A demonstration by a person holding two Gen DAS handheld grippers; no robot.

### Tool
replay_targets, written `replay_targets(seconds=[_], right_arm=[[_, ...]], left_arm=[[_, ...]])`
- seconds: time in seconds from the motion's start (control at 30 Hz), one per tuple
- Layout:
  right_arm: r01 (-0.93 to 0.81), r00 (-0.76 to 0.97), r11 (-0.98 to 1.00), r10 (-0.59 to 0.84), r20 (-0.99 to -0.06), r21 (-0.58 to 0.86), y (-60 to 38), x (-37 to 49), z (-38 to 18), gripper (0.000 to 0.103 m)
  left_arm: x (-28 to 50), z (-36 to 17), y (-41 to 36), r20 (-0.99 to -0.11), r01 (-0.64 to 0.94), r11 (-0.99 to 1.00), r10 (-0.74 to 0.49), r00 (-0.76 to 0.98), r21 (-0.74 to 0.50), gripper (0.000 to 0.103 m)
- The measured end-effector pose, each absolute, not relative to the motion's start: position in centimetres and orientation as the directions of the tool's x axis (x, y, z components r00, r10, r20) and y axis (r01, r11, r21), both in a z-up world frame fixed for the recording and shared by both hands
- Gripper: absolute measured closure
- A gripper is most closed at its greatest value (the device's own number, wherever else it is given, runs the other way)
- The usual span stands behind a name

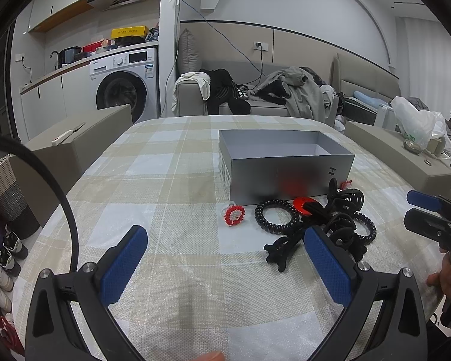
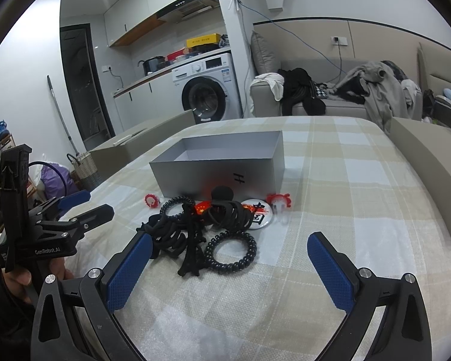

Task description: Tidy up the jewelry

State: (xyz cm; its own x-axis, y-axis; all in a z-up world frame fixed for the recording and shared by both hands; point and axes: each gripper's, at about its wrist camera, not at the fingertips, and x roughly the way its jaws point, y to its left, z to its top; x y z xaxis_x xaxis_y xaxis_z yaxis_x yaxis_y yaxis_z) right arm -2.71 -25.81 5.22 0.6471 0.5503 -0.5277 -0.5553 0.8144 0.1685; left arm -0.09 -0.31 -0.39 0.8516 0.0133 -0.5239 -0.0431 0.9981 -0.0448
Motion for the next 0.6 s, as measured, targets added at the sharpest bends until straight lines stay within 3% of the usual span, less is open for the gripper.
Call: replay_targets(seconds=[0.6], right_arm=[[-0.558,0.645,0.813,0.550,-0.530,0.166,-25.69,-2.77,5.14,0.000]], left_arm=[[-0.11,-0.41,-0.13,-0.522,-0.046,0.998,0.016,0.853,-0.044,0.001]])
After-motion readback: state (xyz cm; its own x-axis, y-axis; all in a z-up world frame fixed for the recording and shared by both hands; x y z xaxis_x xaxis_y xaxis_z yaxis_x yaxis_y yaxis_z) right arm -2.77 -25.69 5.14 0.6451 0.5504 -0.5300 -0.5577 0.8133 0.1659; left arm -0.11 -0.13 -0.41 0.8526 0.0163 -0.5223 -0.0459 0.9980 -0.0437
